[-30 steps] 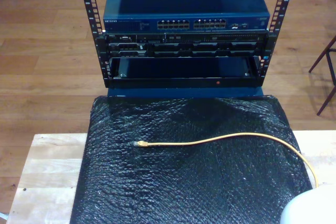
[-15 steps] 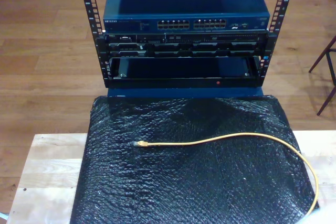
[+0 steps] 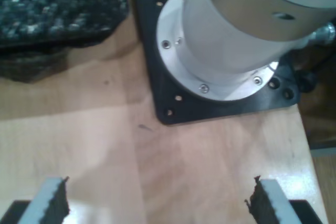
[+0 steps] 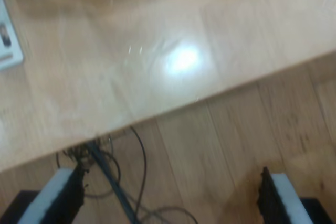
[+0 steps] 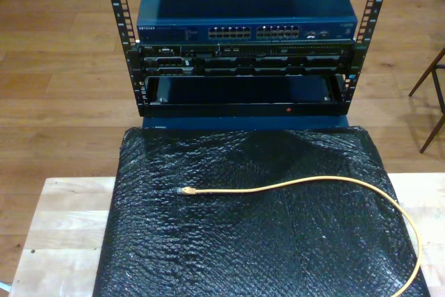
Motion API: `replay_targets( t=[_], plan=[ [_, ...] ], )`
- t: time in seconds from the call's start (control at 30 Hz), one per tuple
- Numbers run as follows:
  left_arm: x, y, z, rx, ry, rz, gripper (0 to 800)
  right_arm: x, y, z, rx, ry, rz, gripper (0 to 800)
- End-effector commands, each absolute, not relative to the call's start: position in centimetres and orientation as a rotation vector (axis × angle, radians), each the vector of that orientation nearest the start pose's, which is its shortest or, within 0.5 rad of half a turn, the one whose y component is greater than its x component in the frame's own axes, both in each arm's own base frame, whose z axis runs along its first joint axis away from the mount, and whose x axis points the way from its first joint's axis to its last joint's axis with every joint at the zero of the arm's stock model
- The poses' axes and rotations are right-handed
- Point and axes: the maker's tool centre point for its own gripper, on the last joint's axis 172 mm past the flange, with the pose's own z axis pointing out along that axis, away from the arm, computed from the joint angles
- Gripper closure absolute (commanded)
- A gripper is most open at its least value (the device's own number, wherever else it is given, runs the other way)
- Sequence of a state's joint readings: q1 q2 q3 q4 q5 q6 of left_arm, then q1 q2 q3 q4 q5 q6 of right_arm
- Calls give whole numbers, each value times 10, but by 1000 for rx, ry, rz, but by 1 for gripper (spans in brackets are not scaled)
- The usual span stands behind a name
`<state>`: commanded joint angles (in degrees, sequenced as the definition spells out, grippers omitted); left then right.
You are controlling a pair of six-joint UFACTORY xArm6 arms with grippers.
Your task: Grab the cable and plug it in
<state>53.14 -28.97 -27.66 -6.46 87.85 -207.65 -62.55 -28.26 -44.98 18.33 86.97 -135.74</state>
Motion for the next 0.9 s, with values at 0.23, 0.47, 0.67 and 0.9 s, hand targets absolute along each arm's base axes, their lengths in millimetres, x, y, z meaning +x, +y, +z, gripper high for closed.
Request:
replay_targets(
  t=[0.23,0.47,0.67,0.9],
  plan=[
    [149,102,159,1747,-1970,295,0,240,-174,288,-2279,-1537,-751,1],
    [167,82,162,1769,-1936,283,0,268,-158,321,-2227,-1462,-885,2],
    [180,55,167,1759,-1896,299,0,286,-136,324,-2149,-1458,-878,2],
    [200,23,176,1784,-1830,317,0,304,-113,329,-2081,-1469,-905,1]
  ],
)
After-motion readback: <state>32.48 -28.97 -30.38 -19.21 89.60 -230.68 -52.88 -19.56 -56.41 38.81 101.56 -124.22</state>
